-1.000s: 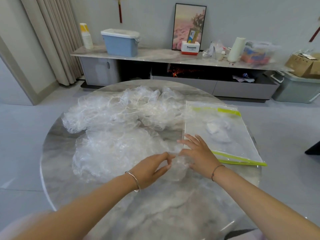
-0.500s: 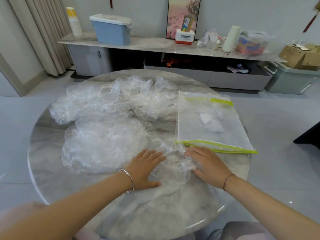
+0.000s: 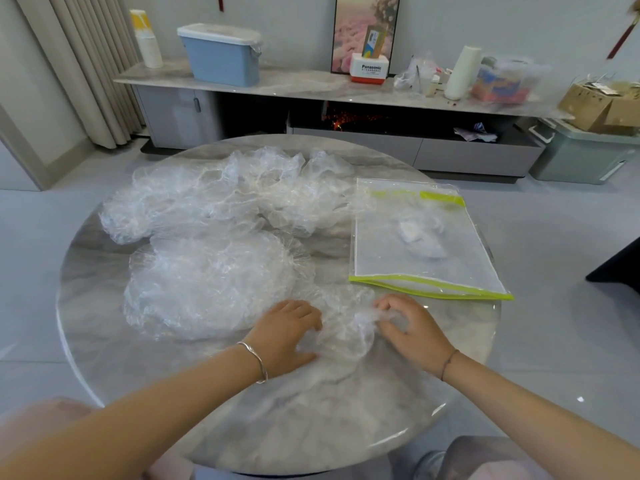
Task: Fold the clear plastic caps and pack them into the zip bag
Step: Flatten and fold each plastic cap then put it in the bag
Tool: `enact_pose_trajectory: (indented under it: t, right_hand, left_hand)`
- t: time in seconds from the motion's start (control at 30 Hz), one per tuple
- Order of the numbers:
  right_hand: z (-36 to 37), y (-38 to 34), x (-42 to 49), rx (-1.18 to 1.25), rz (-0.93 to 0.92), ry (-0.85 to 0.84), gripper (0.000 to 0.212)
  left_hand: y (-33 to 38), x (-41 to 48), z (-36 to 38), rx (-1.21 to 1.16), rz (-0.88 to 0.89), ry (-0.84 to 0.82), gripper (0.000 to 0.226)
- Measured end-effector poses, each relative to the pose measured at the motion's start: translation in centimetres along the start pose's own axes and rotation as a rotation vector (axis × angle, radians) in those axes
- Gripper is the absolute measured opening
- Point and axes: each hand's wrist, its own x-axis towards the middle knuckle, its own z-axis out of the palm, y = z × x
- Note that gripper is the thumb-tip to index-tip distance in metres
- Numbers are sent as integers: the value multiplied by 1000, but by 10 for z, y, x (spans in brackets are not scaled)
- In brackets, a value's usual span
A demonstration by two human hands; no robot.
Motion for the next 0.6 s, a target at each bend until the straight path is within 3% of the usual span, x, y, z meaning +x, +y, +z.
enact_pose_trajectory:
  t: [0.1, 0.23, 0.37, 0.47, 0.6]
  right_hand:
    - [-1, -11, 7, 283, 162, 56, 14]
    - [-4, -18, 7, 340, 203, -82, 8]
    - [3, 2, 3, 206, 327, -151, 12]
    - [3, 16, 2, -129, 329, -58, 29]
    - [1, 15, 5, -207, 349, 47, 48]
  left_hand:
    - [4, 6, -4, -114, -111, 24, 33]
    - [1, 6, -5, -66, -87, -29, 27]
    - [3, 7, -6, -26, -161, 32, 31]
    - [3, 7, -8, 81, -225, -47, 37]
    - [2, 9, -7, 125, -288, -118, 36]
